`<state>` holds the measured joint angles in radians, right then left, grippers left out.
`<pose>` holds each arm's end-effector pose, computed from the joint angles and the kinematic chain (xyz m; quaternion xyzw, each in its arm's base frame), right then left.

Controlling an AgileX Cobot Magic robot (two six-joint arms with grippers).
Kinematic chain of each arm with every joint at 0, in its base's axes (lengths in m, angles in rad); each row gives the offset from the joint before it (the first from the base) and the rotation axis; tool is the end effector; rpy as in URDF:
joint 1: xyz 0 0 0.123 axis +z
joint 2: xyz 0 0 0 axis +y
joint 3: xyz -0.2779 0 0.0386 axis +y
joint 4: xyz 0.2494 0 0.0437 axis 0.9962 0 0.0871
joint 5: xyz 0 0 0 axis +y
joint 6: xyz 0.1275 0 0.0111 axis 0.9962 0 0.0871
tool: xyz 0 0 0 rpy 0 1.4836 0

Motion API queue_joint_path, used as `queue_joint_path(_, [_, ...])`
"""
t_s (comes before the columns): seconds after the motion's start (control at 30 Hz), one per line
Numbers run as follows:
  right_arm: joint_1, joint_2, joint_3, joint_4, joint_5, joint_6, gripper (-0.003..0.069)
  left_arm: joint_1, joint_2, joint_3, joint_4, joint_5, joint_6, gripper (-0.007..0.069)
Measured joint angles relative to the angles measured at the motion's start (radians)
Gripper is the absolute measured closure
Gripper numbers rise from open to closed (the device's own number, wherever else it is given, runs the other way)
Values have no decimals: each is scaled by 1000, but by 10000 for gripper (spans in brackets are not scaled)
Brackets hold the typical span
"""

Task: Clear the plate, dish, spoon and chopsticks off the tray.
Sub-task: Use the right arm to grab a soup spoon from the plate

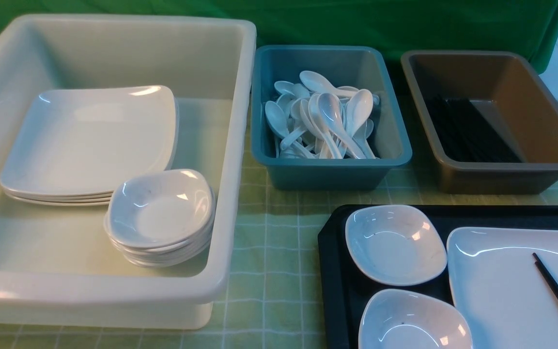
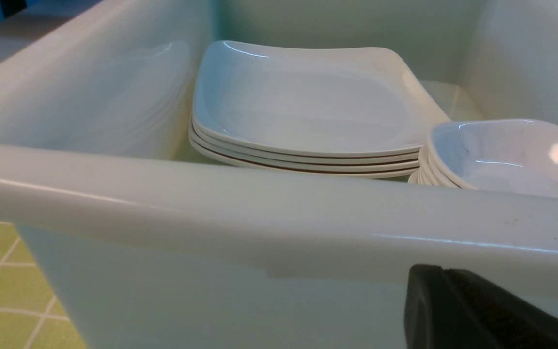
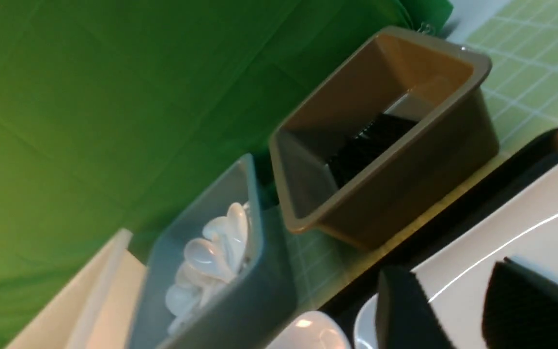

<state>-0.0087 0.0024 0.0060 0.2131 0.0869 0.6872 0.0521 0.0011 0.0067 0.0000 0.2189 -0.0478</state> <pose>0.0999 0.0015 0.2030 0.3053 0.6402 0.3096 0.6333 0.0985 0.0051 0.1858 -0.0377 0.7537 0.0014 0.6561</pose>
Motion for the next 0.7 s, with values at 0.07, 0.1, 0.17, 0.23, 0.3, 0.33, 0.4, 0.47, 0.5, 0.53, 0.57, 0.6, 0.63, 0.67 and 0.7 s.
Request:
queue_joint_path(0.07, [7,0,-5,13,2,36,424,0,0,0,0,0,0,626])
queue_joint_path(0.1, [15,0,-23,16,10,38,433,0,0,0,0,0,0,626])
queue_joint_path(0.17, [43,-1,-109,19,13,-11,479,0,0,0,0,0,0,626])
queue_joint_path(0.23, [77,21,-229,-4,23,-137,562,0,0,0,0,0,0,626])
queue_joint_path(0.3, [106,82,-376,-56,102,-295,619,0,0,0,0,1,0,626])
queue_joint_path(0.33, [115,112,-446,-82,164,-333,629,0,0,0,0,1,0,626])
queue_joint_path(0.4, [134,237,-615,-189,384,-420,643,0,0,0,0,1,0,626])
queue_joint_path(0.47, [137,358,-716,-289,574,-452,648,0,0,0,0,1,0,626])
queue_joint_path(0.5, [138,453,-782,-361,739,-472,648,0,0,0,0,1,0,626])
queue_joint_path(0.53, [138,548,-832,-424,912,-484,648,0,0,0,0,1,0,626])
queue_joint_path(0.57, [137,622,-846,-462,982,-496,648,0,0,0,0,1,0,626])
queue_joint_path(0.6, [137,688,-853,-489,1040,-514,648,0,0,0,0,1,0,626])
queue_joint_path(0.63, [137,724,-854,-497,1070,-531,648,0,0,0,0,1,0,626])
queue_joint_path(0.67, [137,784,-854,-501,1090,-548,648,0,0,0,0,2,0,626])
queue_joint_path(0.7, [137,842,-855,-500,1108,-564,648,0,0,0,0,2,0,626])
